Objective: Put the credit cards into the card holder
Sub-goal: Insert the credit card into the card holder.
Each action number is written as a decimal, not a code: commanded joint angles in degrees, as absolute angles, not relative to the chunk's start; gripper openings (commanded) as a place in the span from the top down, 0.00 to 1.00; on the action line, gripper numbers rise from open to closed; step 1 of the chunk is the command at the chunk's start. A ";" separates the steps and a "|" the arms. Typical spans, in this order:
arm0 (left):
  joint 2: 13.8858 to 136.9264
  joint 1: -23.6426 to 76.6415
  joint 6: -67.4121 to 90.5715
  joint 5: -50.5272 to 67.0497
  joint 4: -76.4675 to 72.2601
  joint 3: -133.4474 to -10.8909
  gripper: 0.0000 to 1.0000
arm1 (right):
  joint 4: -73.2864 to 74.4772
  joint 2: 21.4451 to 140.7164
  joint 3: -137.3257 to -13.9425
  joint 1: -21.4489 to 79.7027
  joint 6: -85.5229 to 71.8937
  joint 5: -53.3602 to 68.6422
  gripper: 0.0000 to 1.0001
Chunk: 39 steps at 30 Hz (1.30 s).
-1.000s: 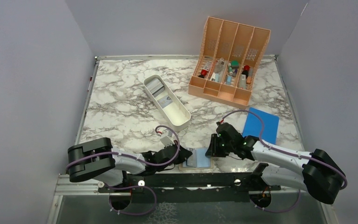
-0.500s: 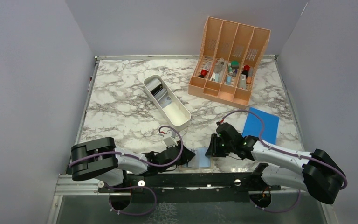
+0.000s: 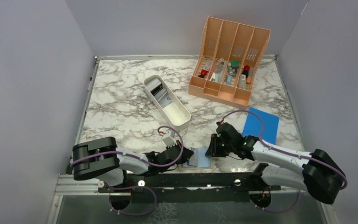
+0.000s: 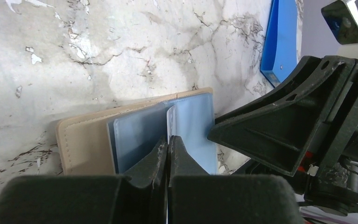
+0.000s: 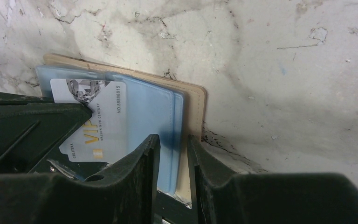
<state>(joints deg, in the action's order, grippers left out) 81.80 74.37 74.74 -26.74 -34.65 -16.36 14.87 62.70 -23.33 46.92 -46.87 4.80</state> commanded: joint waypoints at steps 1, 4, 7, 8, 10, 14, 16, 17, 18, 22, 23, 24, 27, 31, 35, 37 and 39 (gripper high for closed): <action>85.30 74.82 75.74 -29.28 -33.84 -18.65 1.00 | 16.37 62.75 -22.76 47.11 -46.13 4.23 0.67; 88.49 75.18 76.33 -26.99 -33.84 -20.61 1.00 | 16.52 62.76 -22.92 47.11 -46.13 4.20 0.67; 88.97 75.23 76.49 -26.35 -33.74 -20.73 0.89 | 16.52 62.68 -22.97 47.11 -46.31 4.03 0.67; 88.40 75.30 76.73 -26.66 -33.68 -20.27 0.84 | 16.52 62.67 -23.00 47.11 -46.30 4.06 0.67; 86.88 75.32 76.82 -27.33 -33.00 -19.71 0.77 | 16.36 62.66 -22.88 47.11 -46.36 3.89 0.67; 84.30 75.32 76.47 -28.37 -29.06 -19.97 0.69 | 16.51 63.02 -23.00 47.11 -46.51 3.73 0.67; 83.24 75.32 76.31 -28.83 -27.36 -20.04 0.66 | 16.52 62.98 -23.16 47.11 -46.58 3.69 0.67; 82.89 75.32 76.52 -29.09 -26.29 -20.16 0.66 | 16.41 62.90 -23.13 47.11 -46.58 3.75 0.67; 82.46 75.32 76.70 -29.31 -25.26 -20.41 0.64 | 16.31 62.79 -23.24 47.11 -46.42 3.84 0.67; 80.73 75.39 76.22 -29.58 -22.26 -21.48 0.59 | 16.61 62.28 -24.67 47.11 -46.13 4.23 0.66; 80.57 75.45 75.94 -29.60 -21.46 -21.87 0.59 | 16.92 62.00 -25.01 47.11 -46.10 4.03 0.66; 80.52 75.54 75.86 -29.73 -20.57 -22.19 0.59 | 17.28 61.70 -25.26 47.11 -46.18 3.79 0.66; 80.91 75.76 76.02 -29.93 -19.19 -22.72 0.59 | 17.95 61.19 -25.64 47.11 -46.19 3.11 0.66; 81.98 75.85 75.98 -29.20 -18.76 -23.45 0.59 | 17.95 61.29 -25.25 47.11 -46.67 3.08 0.66; 82.61 75.93 75.43 -27.93 -18.02 -24.79 0.59 | 17.07 61.47 -24.43 47.11 -47.10 3.08 0.66; 82.85 76.06 74.58 -27.62 -17.77 -25.69 0.59 | 16.13 61.97 -23.91 47.11 -47.29 3.18 0.67; 83.48 76.09 73.17 -27.54 -17.42 -27.09 0.59 | 15.40 62.57 -23.69 47.11 -47.48 3.10 0.68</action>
<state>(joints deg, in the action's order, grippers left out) 82.13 75.50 75.85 -27.88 -19.73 -24.45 16.56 62.11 -24.16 46.92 -46.94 4.38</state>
